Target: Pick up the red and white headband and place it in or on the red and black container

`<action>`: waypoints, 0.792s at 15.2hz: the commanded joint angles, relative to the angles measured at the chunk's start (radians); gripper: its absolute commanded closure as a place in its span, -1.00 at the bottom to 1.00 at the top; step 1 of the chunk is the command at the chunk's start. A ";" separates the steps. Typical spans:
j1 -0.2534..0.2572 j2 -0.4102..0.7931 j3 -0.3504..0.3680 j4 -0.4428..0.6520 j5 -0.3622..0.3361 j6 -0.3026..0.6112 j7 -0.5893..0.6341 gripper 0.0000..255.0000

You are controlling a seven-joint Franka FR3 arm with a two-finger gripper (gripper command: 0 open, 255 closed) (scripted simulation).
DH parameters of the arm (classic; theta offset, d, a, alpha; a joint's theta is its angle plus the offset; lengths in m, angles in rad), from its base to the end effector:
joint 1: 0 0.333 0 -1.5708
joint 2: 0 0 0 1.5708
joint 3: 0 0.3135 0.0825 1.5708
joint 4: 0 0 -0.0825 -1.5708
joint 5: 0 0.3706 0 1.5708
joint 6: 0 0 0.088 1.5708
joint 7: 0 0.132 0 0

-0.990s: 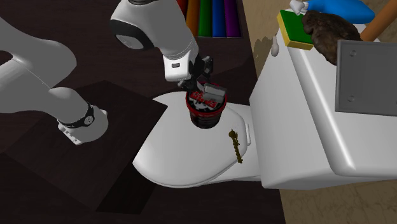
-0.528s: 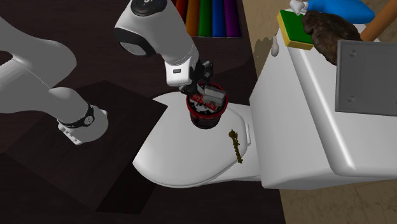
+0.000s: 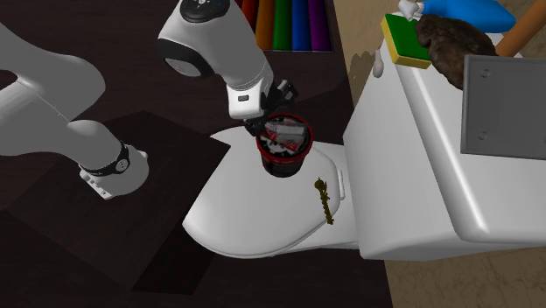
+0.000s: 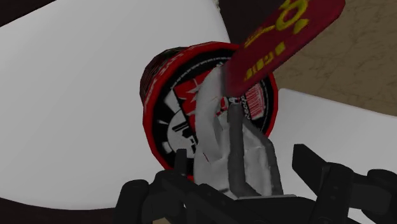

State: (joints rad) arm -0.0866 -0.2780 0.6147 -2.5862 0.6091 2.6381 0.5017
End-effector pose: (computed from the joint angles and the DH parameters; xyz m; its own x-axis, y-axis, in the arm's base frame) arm 0.3942 0.2146 0.3499 0.8855 -0.4570 0.0837 -0.4025 -0.8446 -0.3531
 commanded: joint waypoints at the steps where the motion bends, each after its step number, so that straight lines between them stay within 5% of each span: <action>1: 0.000 0.000 0.000 0.001 -0.001 0.000 0.001 -1.00; 5: 0.009 -0.152 -0.060 0.007 0.002 -0.166 -0.003 -1.00; 12: 0.009 -0.152 -0.060 0.006 0.002 -0.166 -0.003 -1.00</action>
State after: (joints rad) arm -0.0773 -0.4296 0.5544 -2.5799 0.6108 2.4729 0.4989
